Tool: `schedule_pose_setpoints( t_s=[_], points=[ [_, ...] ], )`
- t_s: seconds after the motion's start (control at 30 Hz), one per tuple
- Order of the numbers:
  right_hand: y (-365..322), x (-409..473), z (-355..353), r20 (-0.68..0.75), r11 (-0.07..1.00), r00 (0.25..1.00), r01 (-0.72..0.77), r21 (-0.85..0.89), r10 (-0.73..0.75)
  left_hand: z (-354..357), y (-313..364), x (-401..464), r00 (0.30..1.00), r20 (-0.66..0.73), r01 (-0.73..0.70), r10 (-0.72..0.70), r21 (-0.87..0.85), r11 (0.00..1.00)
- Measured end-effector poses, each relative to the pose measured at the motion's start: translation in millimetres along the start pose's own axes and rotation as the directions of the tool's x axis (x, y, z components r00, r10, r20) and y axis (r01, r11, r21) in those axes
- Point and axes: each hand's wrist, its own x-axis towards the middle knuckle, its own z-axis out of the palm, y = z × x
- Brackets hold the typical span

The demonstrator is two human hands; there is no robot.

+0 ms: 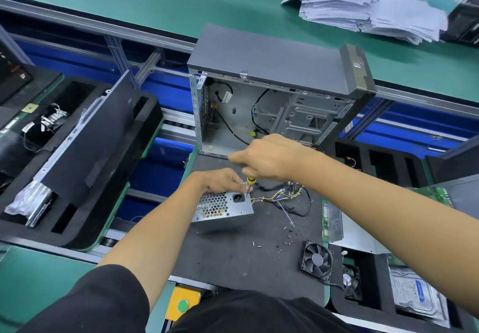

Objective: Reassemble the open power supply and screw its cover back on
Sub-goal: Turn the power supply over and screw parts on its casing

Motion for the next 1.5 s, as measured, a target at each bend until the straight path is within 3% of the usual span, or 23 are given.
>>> schedule_pose_setpoints(
  t_s=[0.07, 0.17, 0.3, 0.4, 0.5, 0.7, 0.8, 0.93, 1.1, 1.33, 1.5],
  points=[
    [-2, -1, 4, -0.007, 0.997, 0.998, -0.057, -0.051, 0.057, -1, 0, 0, 1.0, 0.007, 0.002, -0.002, 0.0, 1.0],
    [-1, -7, 2, 0.014, 0.981, 0.999, -0.038, 0.192, 0.036, -1, 0, 0, 1.0, 0.006, 0.008, -0.008, -0.001, 1.0],
    [2, -8, -2, 0.089, 0.95, 0.996, -0.029, 0.311, 0.001, 0, 0, -1, 1.0, -0.007, -0.003, 0.003, -0.003, 1.0],
    [5, -6, -3, 0.054, 0.974, 0.998, 0.018, 0.224, -0.031, 0, -1, 1, 1.0, -0.004, -0.016, 0.016, 0.019, 1.0],
    [3, -7, 0, 0.034, 0.999, 0.999, -0.028, 0.045, 0.026, 0, -2, 1, 1.0, -0.003, -0.001, 0.001, -0.002, 1.0],
    [-1, -14, -3, 0.1, 0.912, 0.995, -0.037, 0.409, -0.004, 0, -2, 2, 1.0, -0.002, 0.009, -0.009, -0.038, 0.999],
    [-2, -7, -3, 0.053, 0.96, 0.997, 0.035, 0.276, -0.051, 0, -1, 2, 1.0, -0.006, 0.009, -0.009, -0.006, 1.0],
    [-4, -1, 1, 0.05, 0.999, 0.999, -0.016, -0.037, 0.018, 0, -2, 2, 1.0, -0.004, 0.004, -0.004, -0.006, 1.0],
    [-6, -6, 0, 0.05, 0.956, 0.997, 0.049, 0.29, -0.066, -1, -2, 3, 1.0, 0.014, 0.012, -0.012, -0.013, 1.0],
    [-5, 2, 7, 0.015, 0.999, 1.0, 0.026, 0.036, -0.026, 1, -1, 2, 1.0, -0.017, -0.025, 0.025, -0.036, 0.999],
    [-5, -3, 4, 0.037, 0.958, 0.996, 0.068, 0.279, -0.082, 0, 6, -5, 0.999, 0.034, 0.01, -0.01, -0.001, 1.0]
  ],
)
